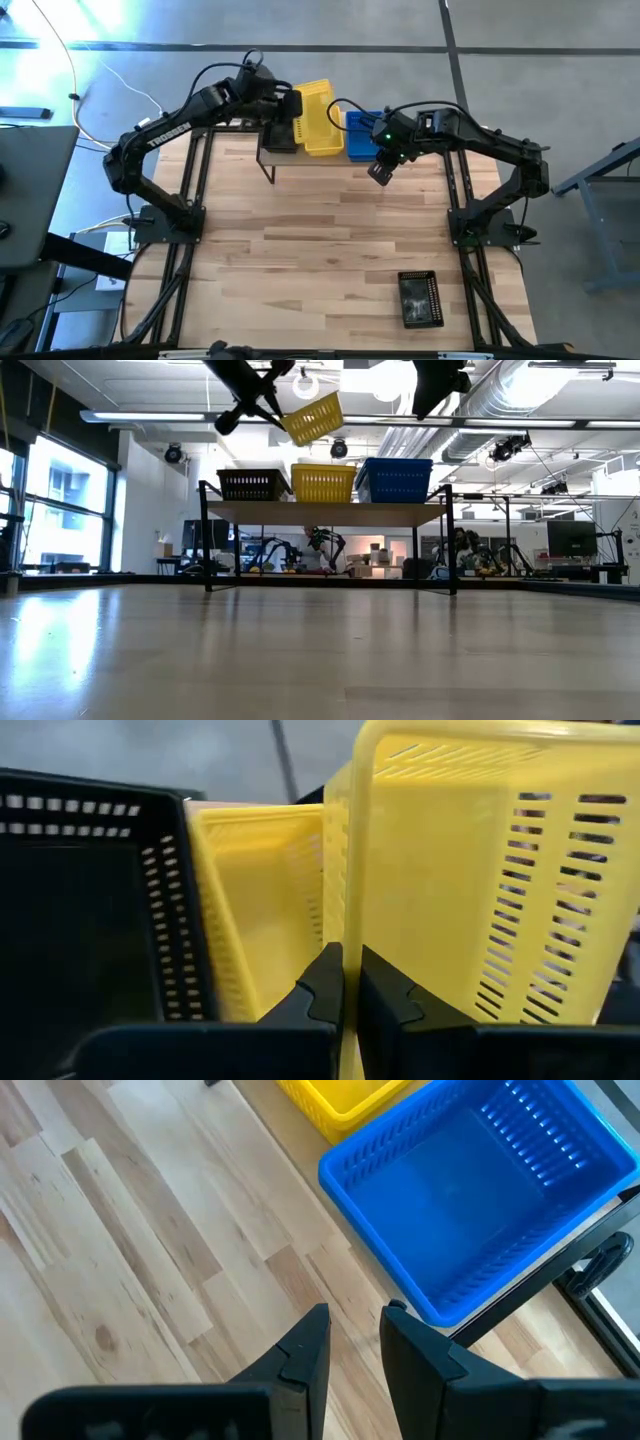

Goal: Stack baskets on shelf by color
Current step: Stack the yellow bin on top of the yellow bins on the shelf

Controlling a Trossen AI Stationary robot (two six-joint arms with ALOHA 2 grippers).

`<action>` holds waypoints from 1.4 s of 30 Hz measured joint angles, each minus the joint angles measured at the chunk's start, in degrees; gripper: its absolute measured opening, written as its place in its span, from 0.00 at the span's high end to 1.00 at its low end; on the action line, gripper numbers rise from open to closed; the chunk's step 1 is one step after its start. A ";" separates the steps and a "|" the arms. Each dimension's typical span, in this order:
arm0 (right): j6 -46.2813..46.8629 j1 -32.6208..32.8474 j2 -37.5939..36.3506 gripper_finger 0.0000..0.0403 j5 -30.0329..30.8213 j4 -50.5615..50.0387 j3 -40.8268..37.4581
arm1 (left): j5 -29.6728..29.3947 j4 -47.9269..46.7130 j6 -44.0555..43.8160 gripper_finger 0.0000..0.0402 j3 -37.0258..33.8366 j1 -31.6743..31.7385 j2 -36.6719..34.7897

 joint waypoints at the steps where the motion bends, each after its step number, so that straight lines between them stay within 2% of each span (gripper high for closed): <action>1: 0.03 0.01 0.00 0.81 0.01 0.00 0.00 | 0.00 -1.36 0.14 1.00 0.93 0.27 0.59; 14: 0.09 -0.01 0.00 0.81 0.04 -0.11 0.00 | 2.88 -3.34 -0.45 1.00 2.61 0.43 5.78; 37: -0.01 -0.01 0.00 0.81 0.09 -1.10 0.00 | -0.26 -3.39 -0.79 1.00 2.63 0.45 8.71; 42: -0.02 -0.01 0.00 0.81 0.09 -1.68 0.00 | -0.83 -3.39 -0.01 0.96 2.63 0.45 8.71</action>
